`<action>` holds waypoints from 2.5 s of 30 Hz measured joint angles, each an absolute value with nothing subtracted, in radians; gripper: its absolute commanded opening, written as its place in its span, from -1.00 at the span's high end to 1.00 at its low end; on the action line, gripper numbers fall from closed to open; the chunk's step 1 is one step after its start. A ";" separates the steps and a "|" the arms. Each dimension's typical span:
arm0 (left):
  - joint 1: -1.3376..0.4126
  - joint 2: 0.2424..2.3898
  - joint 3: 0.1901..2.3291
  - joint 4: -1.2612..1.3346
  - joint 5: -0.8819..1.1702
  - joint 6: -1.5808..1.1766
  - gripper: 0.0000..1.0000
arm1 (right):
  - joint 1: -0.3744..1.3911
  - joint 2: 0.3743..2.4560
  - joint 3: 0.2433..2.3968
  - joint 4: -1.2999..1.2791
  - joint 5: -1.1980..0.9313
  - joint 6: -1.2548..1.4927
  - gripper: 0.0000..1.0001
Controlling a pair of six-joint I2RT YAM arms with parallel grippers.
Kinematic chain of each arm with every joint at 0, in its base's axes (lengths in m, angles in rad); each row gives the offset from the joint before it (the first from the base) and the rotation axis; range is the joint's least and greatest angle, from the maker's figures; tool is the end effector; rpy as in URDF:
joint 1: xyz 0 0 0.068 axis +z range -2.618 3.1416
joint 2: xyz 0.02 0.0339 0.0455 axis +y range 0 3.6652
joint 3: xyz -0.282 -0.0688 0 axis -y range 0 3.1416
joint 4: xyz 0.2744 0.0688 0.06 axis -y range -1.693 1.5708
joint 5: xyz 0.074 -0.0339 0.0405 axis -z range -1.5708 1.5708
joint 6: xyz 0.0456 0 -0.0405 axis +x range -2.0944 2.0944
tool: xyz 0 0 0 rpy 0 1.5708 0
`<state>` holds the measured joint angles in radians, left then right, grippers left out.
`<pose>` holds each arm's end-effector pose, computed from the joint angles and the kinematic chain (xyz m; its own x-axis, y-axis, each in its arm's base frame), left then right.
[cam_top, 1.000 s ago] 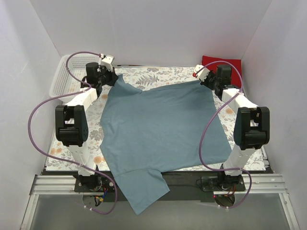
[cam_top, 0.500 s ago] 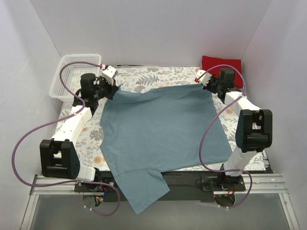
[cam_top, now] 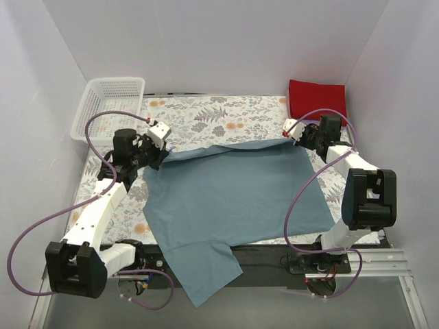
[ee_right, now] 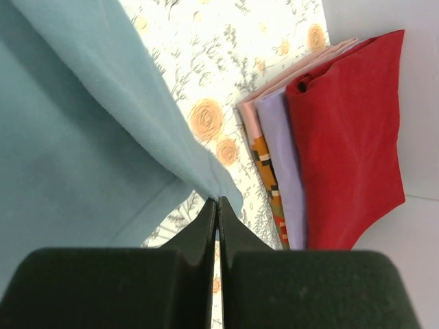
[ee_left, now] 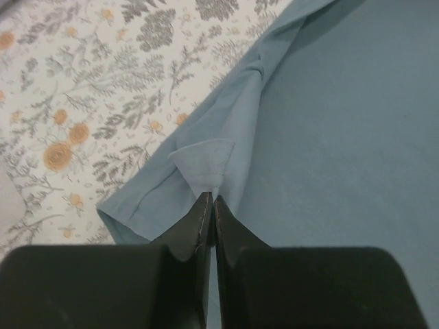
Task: Fold and stack the t-shirts
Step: Fold the tshirt
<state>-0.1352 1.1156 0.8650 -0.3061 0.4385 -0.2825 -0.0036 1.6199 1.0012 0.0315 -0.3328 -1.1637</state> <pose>0.2695 -0.0562 0.2959 -0.6364 -0.1681 -0.7528 0.3143 0.8348 -0.4521 0.3897 0.0135 0.2200 0.0272 -0.8680 -0.4958 -0.6151 0.3764 -0.6928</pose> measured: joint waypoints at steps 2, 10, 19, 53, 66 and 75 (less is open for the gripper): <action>-0.141 1.091 0.836 -0.347 0.441 -0.270 1.00 | -0.012 1.605 0.967 0.031 -0.338 -1.192 0.97; -0.153 1.024 0.752 -0.491 0.445 -0.204 1.00 | -0.028 1.595 0.900 0.029 -0.341 -1.269 0.97; -0.184 1.036 0.656 -0.558 0.451 -0.161 1.00 | -0.039 1.594 0.831 0.025 -0.339 -1.336 0.97; -0.185 1.052 0.772 -0.773 0.443 -0.100 1.00 | -0.084 1.525 0.762 0.004 -0.343 -1.417 0.97; -0.186 0.939 0.710 -0.847 0.566 0.096 0.22 | -0.084 1.528 0.766 -0.043 -0.281 -1.455 -0.46; -0.188 1.249 0.876 -0.693 0.629 -0.210 -0.03 | -0.084 1.499 1.024 -0.411 -0.250 -1.392 -0.43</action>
<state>-0.1883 1.2491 0.8761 -0.6926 0.6289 -0.2100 -0.0841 1.4994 1.0237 -0.4114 -0.2501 -1.3918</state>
